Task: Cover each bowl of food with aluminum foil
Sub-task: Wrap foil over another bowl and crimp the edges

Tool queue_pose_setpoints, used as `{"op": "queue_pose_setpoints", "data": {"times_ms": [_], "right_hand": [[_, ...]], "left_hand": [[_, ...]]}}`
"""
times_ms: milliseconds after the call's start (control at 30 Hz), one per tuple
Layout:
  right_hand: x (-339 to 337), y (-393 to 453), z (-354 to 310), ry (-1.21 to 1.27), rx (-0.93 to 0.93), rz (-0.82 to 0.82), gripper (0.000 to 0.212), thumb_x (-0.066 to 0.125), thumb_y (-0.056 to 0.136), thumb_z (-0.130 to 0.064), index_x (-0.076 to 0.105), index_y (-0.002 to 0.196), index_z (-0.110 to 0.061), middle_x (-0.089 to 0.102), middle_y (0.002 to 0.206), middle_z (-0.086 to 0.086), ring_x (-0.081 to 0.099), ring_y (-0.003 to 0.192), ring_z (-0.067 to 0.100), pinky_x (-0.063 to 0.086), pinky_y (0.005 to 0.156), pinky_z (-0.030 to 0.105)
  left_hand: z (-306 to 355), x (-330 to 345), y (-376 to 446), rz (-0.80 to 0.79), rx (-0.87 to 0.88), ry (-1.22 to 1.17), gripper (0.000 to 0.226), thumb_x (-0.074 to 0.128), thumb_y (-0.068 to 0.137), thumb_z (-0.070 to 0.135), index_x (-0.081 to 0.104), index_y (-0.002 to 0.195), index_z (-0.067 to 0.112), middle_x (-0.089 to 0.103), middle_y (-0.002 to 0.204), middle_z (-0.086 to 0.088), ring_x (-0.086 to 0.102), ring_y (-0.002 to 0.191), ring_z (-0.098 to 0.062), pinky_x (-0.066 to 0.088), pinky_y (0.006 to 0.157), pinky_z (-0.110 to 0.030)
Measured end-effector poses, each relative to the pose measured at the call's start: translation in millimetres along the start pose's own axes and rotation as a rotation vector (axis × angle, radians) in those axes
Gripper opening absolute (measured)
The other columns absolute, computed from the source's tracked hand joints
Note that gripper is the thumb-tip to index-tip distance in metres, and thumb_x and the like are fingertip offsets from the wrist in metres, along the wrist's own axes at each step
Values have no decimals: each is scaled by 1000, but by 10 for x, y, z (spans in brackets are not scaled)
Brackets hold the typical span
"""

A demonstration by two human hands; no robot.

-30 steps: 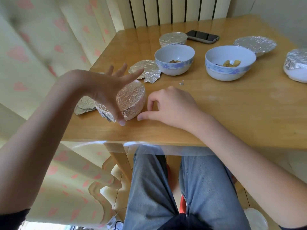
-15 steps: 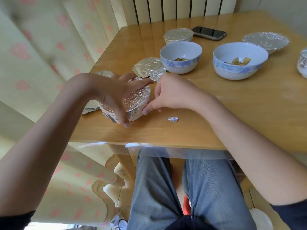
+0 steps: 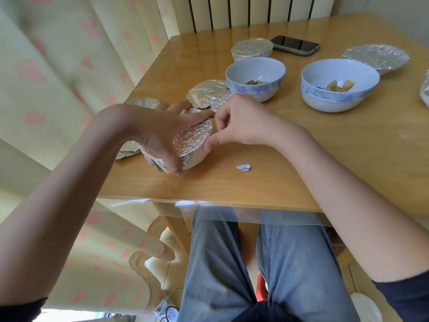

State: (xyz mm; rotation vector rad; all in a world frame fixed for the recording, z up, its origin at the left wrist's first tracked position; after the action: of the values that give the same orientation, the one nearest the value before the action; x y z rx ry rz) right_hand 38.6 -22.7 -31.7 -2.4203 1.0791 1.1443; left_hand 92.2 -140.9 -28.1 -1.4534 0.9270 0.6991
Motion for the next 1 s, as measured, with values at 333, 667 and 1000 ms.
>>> {"op": "queue_pose_setpoints", "data": {"times_ms": [333,667,1000], "right_hand": [[-23,-476,32,-144,36,152,31,69,76,-56,60,93,-31,58,69,-12,54,69,5,46,65,31],[306,-636,-347,-243,78,316,53,56,70,-77,45,64,-26,52,63,-9,53,67,17,41,60,28],[228,-467,-219,-39,37,228,45,70,69,-63,64,60,-20,59,56,-8,55,59,9,47,58,28]], "left_hand": [[26,-31,-138,49,-7,-137,158,89,32,59,-38,126,64,-28,158,4,-10,149,-25,13,119,-54],[118,-73,-121,13,195,-41,132,92,56,36,-9,131,73,-11,157,24,-3,148,-7,14,120,-42],[132,-62,-82,80,201,-54,119,90,59,35,6,139,66,2,152,24,10,145,-13,26,115,-45]]}}
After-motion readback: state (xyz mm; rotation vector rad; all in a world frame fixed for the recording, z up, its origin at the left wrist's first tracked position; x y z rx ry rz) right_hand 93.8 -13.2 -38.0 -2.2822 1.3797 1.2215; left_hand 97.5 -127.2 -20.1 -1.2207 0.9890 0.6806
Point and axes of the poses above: each hand's wrist, its own y-axis towards the middle knuckle, its own x-axis out of the palm, z = x × y, the point moved 8 cm from there along y, towards the middle knuckle
